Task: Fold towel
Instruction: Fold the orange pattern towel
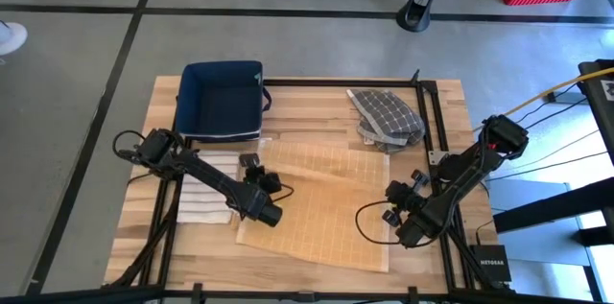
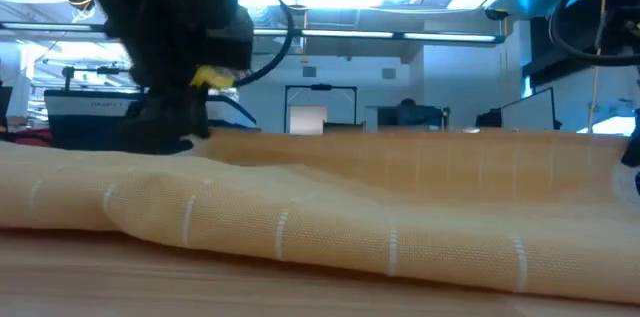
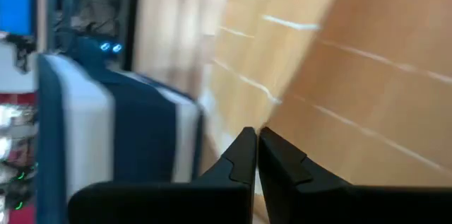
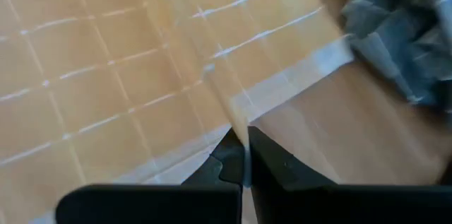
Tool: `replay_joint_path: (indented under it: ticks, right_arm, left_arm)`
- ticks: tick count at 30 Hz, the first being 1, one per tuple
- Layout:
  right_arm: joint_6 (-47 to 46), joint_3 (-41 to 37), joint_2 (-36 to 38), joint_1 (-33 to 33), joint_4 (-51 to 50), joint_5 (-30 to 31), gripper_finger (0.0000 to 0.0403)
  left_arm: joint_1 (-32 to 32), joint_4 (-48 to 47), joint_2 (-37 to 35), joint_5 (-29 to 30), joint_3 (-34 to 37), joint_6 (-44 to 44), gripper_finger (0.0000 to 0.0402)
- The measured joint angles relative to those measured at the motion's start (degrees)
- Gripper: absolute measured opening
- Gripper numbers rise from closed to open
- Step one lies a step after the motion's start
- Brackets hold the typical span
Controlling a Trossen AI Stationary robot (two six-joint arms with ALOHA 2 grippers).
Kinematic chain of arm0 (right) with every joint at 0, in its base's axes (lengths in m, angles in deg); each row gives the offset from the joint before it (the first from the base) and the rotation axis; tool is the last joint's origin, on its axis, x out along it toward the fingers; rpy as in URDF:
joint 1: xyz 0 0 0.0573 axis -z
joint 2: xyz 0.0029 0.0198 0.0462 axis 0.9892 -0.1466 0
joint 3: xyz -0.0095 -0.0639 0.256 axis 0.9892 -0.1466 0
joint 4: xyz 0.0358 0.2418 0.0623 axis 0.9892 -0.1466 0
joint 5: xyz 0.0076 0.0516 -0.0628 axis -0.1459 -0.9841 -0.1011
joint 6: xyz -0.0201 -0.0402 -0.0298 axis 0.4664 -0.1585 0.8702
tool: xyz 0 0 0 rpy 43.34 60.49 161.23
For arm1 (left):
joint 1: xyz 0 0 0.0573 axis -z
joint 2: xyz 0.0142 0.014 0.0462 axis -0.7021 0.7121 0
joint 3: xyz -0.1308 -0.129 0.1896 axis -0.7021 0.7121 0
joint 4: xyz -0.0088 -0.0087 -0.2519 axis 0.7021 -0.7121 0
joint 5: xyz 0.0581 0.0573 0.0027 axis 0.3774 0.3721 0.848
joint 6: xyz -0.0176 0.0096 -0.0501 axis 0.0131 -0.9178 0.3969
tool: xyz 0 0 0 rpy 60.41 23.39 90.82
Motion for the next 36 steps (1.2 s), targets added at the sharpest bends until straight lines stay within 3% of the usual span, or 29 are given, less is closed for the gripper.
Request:
replay_joint_path:
  ticks: [13,20,26,30,36]
  right_arm:
    - [0.44,-0.49,-0.02,0.04,3.19,3.68,0.0012]
    - [0.42,7.36,0.03,0.05,-9.52,4.46,0.0012]
    - [-0.84,12.68,1.05,3.99,-20.93,9.30,0.0012]
    - [1.67,9.43,1.05,9.14,-20.22,10.43,0.0012]
    - [7.05,1.74,1.03,13.56,-10.61,8.57,0.0012]
  left_arm:
    - [0.17,5.16,0.00,-1.66,5.34,-3.87,0.0005]
    - [0.29,-5.85,-2.94,-0.48,0.83,-1.13,0.0005]
    - [-1.31,-16.23,-11.18,7.50,-1.41,5.98,0.0005]
    - [-5.72,-12.64,-16.61,9.35,0.93,3.90,0.0005]
    - [-10.67,3.16,-18.21,5.16,6.43,-11.15,0.0005]
